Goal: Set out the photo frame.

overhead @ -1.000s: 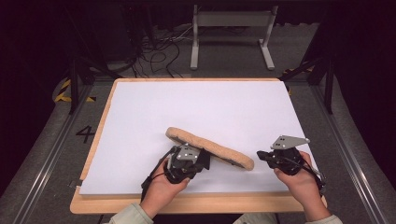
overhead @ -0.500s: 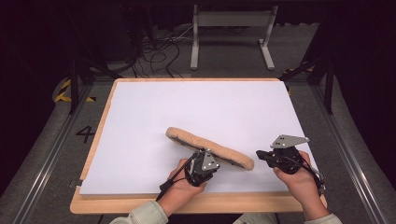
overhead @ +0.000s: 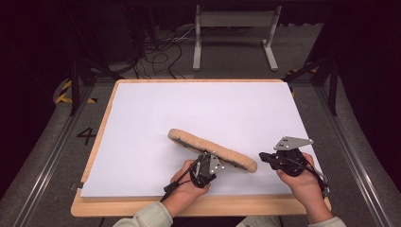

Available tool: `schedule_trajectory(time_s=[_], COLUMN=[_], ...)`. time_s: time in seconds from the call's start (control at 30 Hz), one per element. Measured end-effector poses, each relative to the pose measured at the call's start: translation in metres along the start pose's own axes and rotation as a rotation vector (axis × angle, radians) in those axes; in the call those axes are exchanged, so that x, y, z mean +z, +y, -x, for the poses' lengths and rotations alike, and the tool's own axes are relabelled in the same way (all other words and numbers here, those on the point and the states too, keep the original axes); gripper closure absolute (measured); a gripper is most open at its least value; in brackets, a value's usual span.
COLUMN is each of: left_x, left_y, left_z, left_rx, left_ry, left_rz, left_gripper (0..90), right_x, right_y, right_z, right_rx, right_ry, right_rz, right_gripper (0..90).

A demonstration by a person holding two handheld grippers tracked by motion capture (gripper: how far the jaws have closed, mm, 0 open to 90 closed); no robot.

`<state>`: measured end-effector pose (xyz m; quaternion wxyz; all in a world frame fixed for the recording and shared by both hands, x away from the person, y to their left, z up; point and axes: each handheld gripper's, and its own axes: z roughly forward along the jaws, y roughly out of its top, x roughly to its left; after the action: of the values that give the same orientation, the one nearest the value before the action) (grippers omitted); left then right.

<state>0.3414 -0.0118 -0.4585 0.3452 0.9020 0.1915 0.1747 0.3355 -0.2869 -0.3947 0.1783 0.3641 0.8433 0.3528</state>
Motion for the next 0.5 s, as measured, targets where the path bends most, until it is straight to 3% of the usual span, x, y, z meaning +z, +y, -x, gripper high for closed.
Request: schedule_trajectory(time_s=[0.23, 0.33, 0.5], left_x=[-0.003, -0.005, -0.006], left_y=[-0.003, -0.007, -0.01], left_z=[-0.007, -0.017, -0.027], left_rx=[-0.013, -0.059, -0.098], left_ry=[0.015, -0.023, -0.049], left_rz=[-0.014, -0.008, 0.001], left_gripper=[90.0, 90.0, 90.0], right_x=[-0.001, -0.001, 0.001], right_y=[0.0, 0.0, 0.001], right_z=[-0.001, -0.001, -0.003], right_rx=[-0.004, -0.007, -0.013], right_ry=[0.003, 0.006, 0.01], right_rz=[0.002, 0.0, -0.004], right_gripper=[90.0, 90.0, 90.0])
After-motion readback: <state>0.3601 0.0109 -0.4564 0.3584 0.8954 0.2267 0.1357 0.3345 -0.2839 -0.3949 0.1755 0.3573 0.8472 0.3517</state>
